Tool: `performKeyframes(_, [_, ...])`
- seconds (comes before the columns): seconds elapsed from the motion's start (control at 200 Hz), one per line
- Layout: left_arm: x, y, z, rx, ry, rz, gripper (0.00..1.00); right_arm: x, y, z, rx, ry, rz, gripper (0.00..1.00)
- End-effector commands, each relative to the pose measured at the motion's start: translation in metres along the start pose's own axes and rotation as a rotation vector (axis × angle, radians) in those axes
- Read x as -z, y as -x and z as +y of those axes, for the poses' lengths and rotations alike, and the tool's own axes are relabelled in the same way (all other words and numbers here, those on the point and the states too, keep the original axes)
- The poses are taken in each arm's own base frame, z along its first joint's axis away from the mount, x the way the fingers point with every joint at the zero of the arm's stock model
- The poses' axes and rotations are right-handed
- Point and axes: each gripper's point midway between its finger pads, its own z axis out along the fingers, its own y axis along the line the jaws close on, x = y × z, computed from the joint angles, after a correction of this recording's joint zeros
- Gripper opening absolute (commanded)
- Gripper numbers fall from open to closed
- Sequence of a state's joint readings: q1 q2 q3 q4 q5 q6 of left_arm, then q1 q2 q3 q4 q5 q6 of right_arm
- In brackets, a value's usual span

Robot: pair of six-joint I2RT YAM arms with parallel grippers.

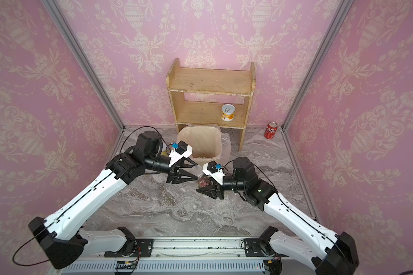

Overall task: Empty the moldy dried flower tea in the jars
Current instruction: Unscrew the lid from the jar.

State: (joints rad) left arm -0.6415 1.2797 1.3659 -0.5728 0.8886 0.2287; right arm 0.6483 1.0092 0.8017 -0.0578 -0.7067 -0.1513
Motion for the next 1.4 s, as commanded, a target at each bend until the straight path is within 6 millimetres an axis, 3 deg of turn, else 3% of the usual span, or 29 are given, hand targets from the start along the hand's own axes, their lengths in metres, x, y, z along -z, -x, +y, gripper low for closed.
performKeyframes(0.0, [-0.011,0.015,0.017,0.163,0.132,-0.010,0.23,0.002,0.009,-0.019,0.060,-0.120,-0.024,0.17])
performKeyframes(0.19, [-0.006,0.030,0.045,0.415,0.357,-0.079,0.08,0.008,0.008,-0.041,0.116,-0.285,-0.049,0.16])
performKeyframes(0.285, [0.001,0.038,0.058,0.581,0.444,-0.157,0.06,0.011,0.009,-0.047,0.141,-0.341,-0.058,0.16])
performKeyframes(0.445, [-0.012,0.045,0.055,0.667,0.440,-0.160,0.12,0.008,0.008,-0.050,0.161,-0.367,-0.047,0.15])
performKeyframes(0.64, [-0.008,0.046,0.064,0.684,0.497,-0.169,0.15,0.007,0.005,-0.050,0.168,-0.373,-0.040,0.15])
performKeyframes(0.976, [-0.020,0.057,0.039,0.533,0.317,-0.182,0.50,0.009,0.006,-0.046,0.154,-0.365,-0.052,0.16])
performKeyframes(1.391, [-0.026,0.044,0.018,0.397,0.215,-0.085,0.70,0.010,0.005,-0.044,0.145,-0.360,-0.054,0.16])
